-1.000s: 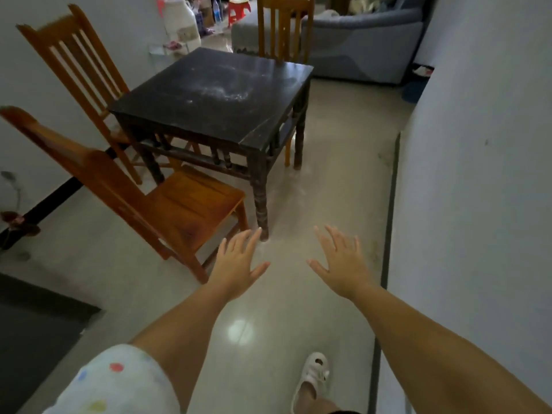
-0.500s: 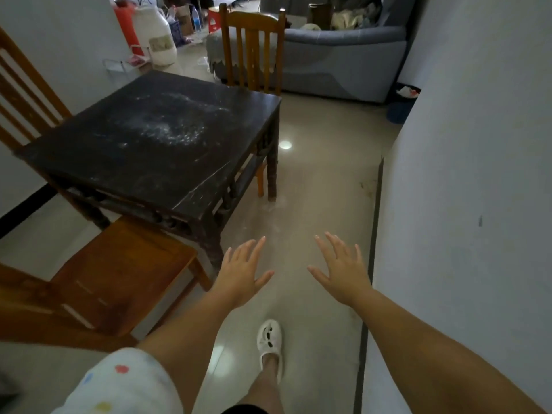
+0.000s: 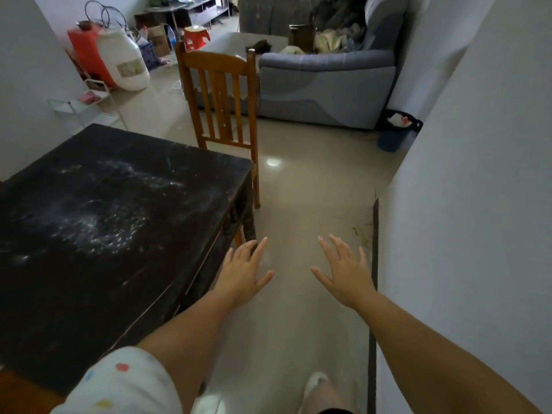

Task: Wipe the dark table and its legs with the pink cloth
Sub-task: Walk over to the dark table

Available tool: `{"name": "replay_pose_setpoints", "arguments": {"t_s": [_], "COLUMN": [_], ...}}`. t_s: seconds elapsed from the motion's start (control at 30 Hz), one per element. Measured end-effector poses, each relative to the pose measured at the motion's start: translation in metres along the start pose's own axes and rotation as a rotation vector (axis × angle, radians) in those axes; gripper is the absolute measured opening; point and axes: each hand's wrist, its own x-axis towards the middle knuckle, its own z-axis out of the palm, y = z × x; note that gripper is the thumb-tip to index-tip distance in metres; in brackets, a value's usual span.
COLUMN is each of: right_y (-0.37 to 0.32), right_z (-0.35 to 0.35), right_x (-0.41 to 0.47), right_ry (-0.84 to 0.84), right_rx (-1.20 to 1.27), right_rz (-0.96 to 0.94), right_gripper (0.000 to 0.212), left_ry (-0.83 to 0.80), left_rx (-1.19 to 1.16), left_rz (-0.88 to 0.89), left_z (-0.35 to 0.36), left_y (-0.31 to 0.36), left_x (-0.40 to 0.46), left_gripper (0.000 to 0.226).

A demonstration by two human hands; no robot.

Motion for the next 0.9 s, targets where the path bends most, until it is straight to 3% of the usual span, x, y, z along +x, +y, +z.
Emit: {"name": "replay_pose_setpoints", "arguments": {"t_s": [0.1, 0.27, 0.43, 0.9], "right_y": [0.035, 0.099, 0.15, 0.186], "right_z": [-0.01, -0.045, -0.088, -0.143], "right_x": [0.073, 0.209, 0.341, 0.716], "right_ry": [0.005, -0.025, -0.071, -0.086], "right_rx": [-0.016, -0.055, -0.071, -0.081], "right_rz": [-0.026, -0.117, -0.182, -0.297], "right_gripper": [0.086, 0.083, 0.068, 0.068], "left_ry": [0.01, 0.042, 0.079, 0.035], "left_rx": [0.005, -0.065, -0.148, -0.142], "left_rz": [-0.028, -0.126, -0.187, -0.295], "left_z": [0.004, 0.005, -0.018, -0.073], "left_y": [0.005, 0.023, 0.042, -0.032], "left_x": [0.079, 0.218, 0.34, 0.674], "left_gripper": [0.072, 0.073, 0.072, 0.072]}}
